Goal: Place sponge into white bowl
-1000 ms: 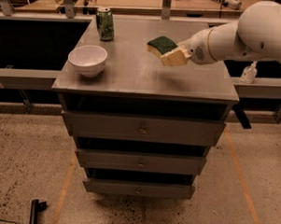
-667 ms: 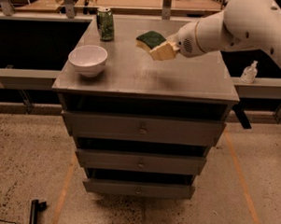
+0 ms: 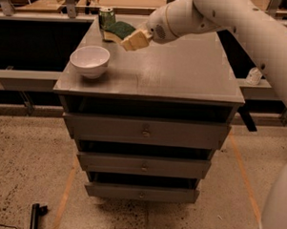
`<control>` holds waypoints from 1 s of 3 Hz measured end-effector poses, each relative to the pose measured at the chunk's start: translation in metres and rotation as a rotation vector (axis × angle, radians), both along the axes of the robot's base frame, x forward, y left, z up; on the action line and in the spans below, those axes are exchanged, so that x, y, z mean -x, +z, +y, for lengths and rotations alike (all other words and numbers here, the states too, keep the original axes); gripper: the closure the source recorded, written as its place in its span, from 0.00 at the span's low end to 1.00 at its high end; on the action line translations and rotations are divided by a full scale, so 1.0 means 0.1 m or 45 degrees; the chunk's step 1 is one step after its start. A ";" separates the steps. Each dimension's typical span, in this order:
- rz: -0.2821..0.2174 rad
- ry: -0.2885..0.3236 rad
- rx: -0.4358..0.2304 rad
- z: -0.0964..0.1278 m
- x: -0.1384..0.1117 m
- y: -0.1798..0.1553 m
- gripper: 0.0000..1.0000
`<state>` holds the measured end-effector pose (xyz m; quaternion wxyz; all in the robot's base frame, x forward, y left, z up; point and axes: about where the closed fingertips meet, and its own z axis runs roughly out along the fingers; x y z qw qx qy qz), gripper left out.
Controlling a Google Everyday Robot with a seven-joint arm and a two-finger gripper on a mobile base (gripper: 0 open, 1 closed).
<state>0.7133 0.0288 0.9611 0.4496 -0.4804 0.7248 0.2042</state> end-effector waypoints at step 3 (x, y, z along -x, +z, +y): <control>0.046 0.320 -0.095 1.17 -0.09 -0.14 0.60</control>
Offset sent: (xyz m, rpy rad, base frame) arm 0.0150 0.1331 -0.0122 0.0840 0.0391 0.2993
